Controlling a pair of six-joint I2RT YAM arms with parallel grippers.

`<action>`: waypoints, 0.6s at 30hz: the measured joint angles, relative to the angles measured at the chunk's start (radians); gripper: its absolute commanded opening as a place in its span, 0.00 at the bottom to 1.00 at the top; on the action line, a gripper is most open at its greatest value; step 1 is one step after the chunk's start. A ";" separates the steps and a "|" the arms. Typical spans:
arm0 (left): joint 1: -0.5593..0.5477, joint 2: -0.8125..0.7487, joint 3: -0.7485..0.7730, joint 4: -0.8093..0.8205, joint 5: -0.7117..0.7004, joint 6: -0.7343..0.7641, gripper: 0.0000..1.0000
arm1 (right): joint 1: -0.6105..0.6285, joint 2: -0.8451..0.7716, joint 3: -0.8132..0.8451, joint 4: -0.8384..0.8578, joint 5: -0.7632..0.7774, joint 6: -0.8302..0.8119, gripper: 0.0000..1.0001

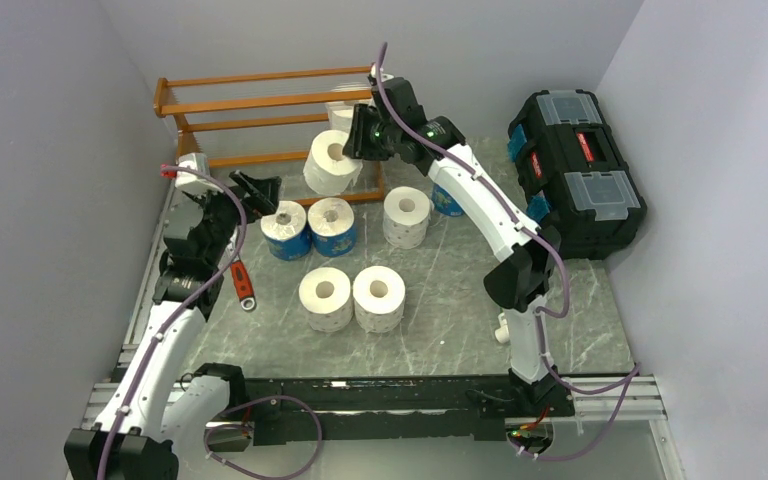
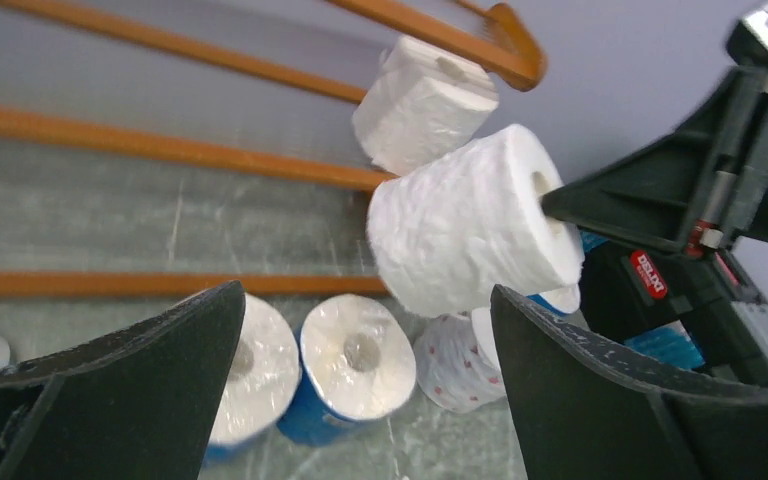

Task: Place and organize the paper towels onto the shelf
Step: Place the paper towel on the shelf.

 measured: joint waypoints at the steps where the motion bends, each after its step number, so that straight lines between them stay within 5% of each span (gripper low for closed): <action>1: 0.000 0.005 -0.006 0.043 0.014 0.034 0.99 | 0.000 0.006 0.000 0.000 -0.002 0.003 0.26; 6: 0.000 0.060 -0.068 0.260 0.099 0.203 0.99 | 0.000 0.028 0.003 0.000 -0.012 0.012 0.27; 12: -0.001 0.197 0.000 0.260 0.150 0.385 0.99 | 0.000 0.056 0.030 0.006 -0.018 0.026 0.27; 18: -0.002 0.211 -0.098 0.446 0.210 0.466 0.99 | 0.000 0.098 0.061 0.040 -0.016 0.051 0.28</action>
